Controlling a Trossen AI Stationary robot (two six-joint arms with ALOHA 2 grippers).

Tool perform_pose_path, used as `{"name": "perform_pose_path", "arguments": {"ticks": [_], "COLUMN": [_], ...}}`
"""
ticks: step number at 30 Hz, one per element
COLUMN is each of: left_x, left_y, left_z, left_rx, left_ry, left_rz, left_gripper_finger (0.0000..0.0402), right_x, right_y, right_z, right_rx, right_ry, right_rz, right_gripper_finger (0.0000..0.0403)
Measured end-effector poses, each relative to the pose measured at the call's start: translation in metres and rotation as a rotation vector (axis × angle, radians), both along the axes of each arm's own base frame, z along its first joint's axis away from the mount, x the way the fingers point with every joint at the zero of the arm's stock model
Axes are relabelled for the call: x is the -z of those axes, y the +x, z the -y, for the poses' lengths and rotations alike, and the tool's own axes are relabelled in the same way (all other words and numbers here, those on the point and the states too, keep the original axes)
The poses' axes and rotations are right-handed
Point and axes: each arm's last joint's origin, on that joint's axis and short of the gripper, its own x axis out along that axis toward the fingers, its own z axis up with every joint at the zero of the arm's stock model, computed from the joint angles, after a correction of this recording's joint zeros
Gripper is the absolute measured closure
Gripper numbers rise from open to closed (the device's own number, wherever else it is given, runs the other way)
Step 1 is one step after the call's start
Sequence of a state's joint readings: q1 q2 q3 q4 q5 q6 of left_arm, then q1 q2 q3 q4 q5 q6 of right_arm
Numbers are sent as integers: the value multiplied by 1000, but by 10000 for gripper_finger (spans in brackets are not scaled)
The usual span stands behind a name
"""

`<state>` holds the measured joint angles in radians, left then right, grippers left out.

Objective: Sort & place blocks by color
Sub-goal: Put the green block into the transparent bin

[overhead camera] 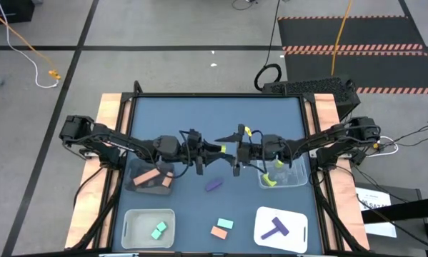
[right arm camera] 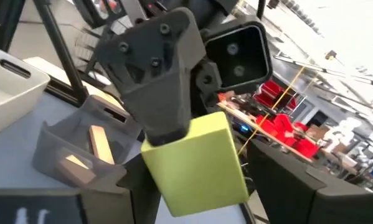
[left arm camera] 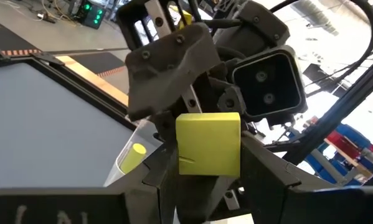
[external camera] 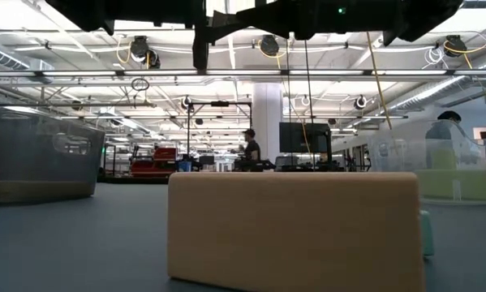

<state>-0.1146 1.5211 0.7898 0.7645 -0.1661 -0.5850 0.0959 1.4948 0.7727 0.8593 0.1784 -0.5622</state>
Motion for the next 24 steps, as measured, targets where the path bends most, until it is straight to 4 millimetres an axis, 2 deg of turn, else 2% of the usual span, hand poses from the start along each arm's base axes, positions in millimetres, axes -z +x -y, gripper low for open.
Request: {"name": "perform_pose_path", "arguments": {"ticks": [7,11,17,21,24], "left_x": [1,1,2,3,3], "left_y": [0,0,0,1,1], "left_z": [-3,-4,-5,-5,-5], "left_rx": [-6,-5,-16,-15,-14], "left_ry": [-3,-8,-35,-37,-28], "left_rz": [-7,-12,-21,-29,-33], "left_gripper_finger": [261,261,261,256,237], "right_x": [2,2,2,3,4], "right_y": [-1,-1,-2,-1,-2], "right_z": [-9,-13,-11,-11,-11], "right_rx": [-19,-17,41,45,49], "right_ry": [-54,-63,-64,-64,-42], "right_rz": [-25,-28,-31,-39,-46], "right_gripper_finger": [189,214,281,284,285]}}
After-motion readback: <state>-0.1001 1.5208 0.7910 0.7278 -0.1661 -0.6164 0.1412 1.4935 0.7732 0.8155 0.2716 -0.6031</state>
